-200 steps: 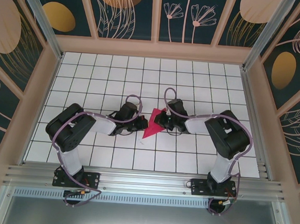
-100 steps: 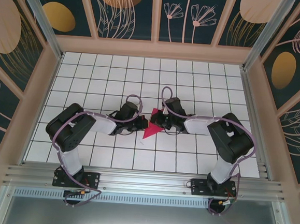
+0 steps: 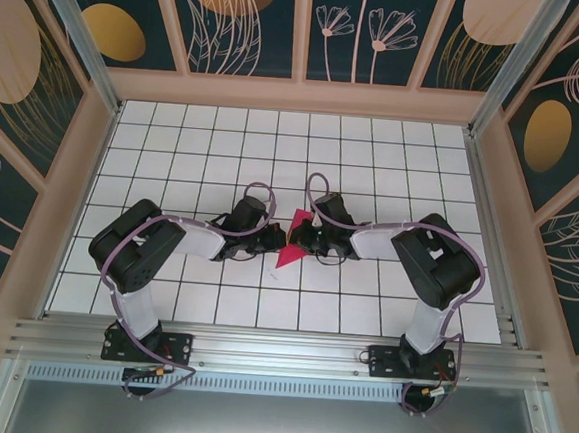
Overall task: Fold a paper plane with a square sheet of paper (pick it up from the middle)
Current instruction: Fourth fold the wing at the center of the table.
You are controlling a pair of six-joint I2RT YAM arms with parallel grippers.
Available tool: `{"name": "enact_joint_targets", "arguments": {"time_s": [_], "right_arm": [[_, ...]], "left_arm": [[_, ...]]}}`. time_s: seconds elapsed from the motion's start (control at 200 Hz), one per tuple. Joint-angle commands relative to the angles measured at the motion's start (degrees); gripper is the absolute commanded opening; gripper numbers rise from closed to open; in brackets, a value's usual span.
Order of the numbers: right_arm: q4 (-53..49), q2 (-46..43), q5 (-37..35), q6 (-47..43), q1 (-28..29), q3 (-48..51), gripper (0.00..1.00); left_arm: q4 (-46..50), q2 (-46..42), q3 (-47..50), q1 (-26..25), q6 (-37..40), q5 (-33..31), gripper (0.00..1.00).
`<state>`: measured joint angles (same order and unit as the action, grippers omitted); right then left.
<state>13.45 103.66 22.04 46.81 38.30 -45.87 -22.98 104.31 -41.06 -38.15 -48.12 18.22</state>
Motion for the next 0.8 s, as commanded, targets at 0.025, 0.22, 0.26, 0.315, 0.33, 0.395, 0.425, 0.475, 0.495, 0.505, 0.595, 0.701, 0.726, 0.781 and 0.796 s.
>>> {"name": "enact_joint_targets", "arguments": {"time_s": [0.025,0.22,0.26,0.315,0.33,0.395,0.425,0.475,0.495,0.505,0.595,0.701,0.726,0.781,0.796], "right_arm": [[-1.1,-0.3,-1.1,0.2,-0.6,0.9,0.07],[-1.4,-4.7,0.4,-2.1,-2.8,-1.4,0.08],[-1.6,-4.5,0.7,-2.6,-3.5,-1.7,0.08],[-2.2,-3.9,0.6,-3.2,-4.3,-2.2,0.08],[-2.2,-3.6,0.7,-3.3,-4.5,-2.2,0.08],[-1.6,-2.3,1.1,-3.4,-5.3,-2.1,0.08],[-1.3,-1.7,1.3,-3.3,-5.7,-2.0,0.08],[-1.0,-0.5,1.2,-3.3,-6.1,-2.0,0.07],[-1.1,-0.2,1.0,-3.2,-6.3,-2.0,0.08],[-1.1,0.0,0.8,-3.2,-6.4,-2.1,0.07],[-1.2,1.6,-0.1,-2.8,-6.6,-1.8,0.07],[-1.5,2.9,-0.5,-2.6,-6.7,-1.9,0.07],[-1.6,2.9,-0.4,-2.6,-6.6,-2.0,0.07],[-1.7,2.3,-0.3,-2.7,-6.7,-2.1,0.07],[-1.7,2.0,-0.1,-2.7,-6.7,-2.1,0.07]], "left_arm": [[7.7,7.4,1.1,0.0,2.6,-6.6,0.00],[8.3,7.7,1.1,-0.1,3.0,-7.1,0.00],[8.4,7.7,1.1,-0.1,3.1,-7.1,0.00],[8.3,7.9,1.1,-0.1,3.1,-7.1,0.00],[8.4,7.9,1.0,-0.1,3.1,-7.1,0.00],[8.4,8.0,0.9,0.0,3.2,-7.0,0.00],[8.3,8.1,0.9,0.0,3.2,-7.0,0.00],[8.5,8.2,0.7,-0.1,3.2,-7.0,0.00],[8.6,8.1,0.7,0.0,3.2,-7.0,0.00],[8.6,8.1,0.7,-0.1,3.2,-7.0,0.00],[8.7,8.0,0.7,-0.1,3.1,-7.1,0.00],[8.8,8.0,0.7,-0.1,3.2,-7.1,0.00],[8.9,8.0,0.8,-0.1,3.3,-7.2,0.00],[9.1,8.0,0.9,-0.1,3.3,-7.2,0.00],[9.1,7.9,0.9,-0.1,3.3,-7.3,0.00]]}}
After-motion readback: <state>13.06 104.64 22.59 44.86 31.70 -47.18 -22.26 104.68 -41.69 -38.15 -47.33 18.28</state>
